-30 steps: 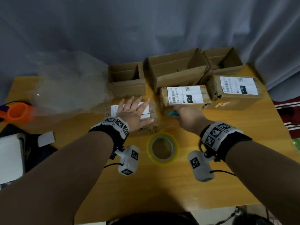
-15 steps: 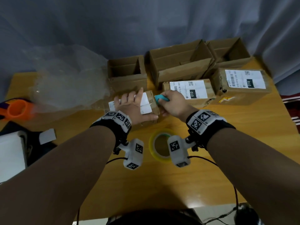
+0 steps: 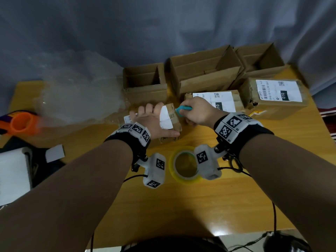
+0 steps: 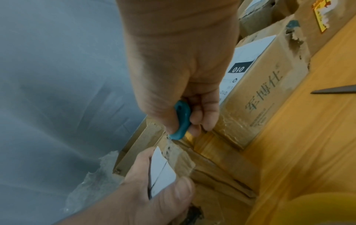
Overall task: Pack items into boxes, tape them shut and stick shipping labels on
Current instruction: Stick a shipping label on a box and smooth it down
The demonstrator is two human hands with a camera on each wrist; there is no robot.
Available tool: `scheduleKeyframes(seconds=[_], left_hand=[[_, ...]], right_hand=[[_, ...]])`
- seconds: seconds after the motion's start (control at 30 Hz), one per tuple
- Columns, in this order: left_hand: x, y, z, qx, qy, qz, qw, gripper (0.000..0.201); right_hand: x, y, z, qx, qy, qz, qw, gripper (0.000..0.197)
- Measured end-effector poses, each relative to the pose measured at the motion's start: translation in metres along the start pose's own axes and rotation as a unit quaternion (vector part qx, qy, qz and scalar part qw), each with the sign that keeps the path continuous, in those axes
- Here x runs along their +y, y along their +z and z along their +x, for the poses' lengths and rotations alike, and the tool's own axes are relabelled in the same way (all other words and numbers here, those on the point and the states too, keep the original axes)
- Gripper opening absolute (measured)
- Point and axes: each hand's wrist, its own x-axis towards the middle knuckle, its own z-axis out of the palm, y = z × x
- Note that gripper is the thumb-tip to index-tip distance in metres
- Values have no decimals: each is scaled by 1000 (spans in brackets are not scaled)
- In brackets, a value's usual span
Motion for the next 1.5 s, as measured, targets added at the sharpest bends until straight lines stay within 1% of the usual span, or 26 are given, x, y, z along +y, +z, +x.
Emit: scheduleKeyframes(seconds=[0.27, 0.37, 0.47, 0.6, 0.7, 0.8, 0.87, 0.93, 1.0, 1.1, 1.13, 1.17, 1.23, 1.3, 1.4, 1.43, 1.5], left_hand=[[1, 2, -2, 8, -3, 5, 1000, 115], [1, 1, -2, 4, -6, 3, 1000, 115], [1, -2, -1, -11, -8, 1, 1000, 114], [1, -5, -1, -25, -9, 1, 1000, 114], [2, -5, -1, -27, -7, 1, 1000, 112], [1, -4, 0, -27, -10, -1, 1000, 112], [1, -3, -1, -22, -6, 3, 1000, 112], [1, -2, -1, -16, -2, 1, 1000, 110], [0, -6, -2, -23, -25, -18, 999, 110], [-1, -14, -2, -18, -126, -100, 987, 114], [-1, -20, -6, -23, -153, -131, 979, 117], [-3, -19, -3, -35, -166, -153, 973, 118], [-8, -22, -4, -78, -160, -167, 970, 121], [-18, -25, -3, -101, -145, -134, 975, 117], [-40, -26, -6, -107, -131, -113, 979, 84], [-45, -28, -10, -116, -121, -107, 980, 77], [-50, -25, -16, -113, -116, -109, 981, 75]], right_hand=[[5, 3, -11, -9, 5, 28, 1000, 30], [2, 2, -13, -10, 7, 15, 1000, 29], [0, -2, -14, -25, 8, -1, 1000, 28], [-1, -2, -15, -38, 14, -34, 999, 30], [-2, -3, -16, -43, 18, -53, 997, 34], [2, -6, -21, -69, 24, -72, 995, 36], [5, -7, -27, -77, 27, -80, 993, 34], [8, -7, -32, -69, 24, -81, 994, 31], [8, -4, -35, -28, 13, -53, 998, 28], [8, 6, -39, 57, 3, 66, 996, 21], [7, 11, -40, 66, 4, 104, 992, 16], [7, 16, -41, 62, 7, 136, 989, 12], [4, 27, -42, 38, 20, 192, 980, 7], [-1, 37, -43, 24, 40, 235, 971, 8], [-10, 52, -41, 24, 58, 293, 954, 10], [-14, 56, -39, 28, 56, 307, 950, 10], [-20, 59, -34, 44, 48, 317, 946, 10]])
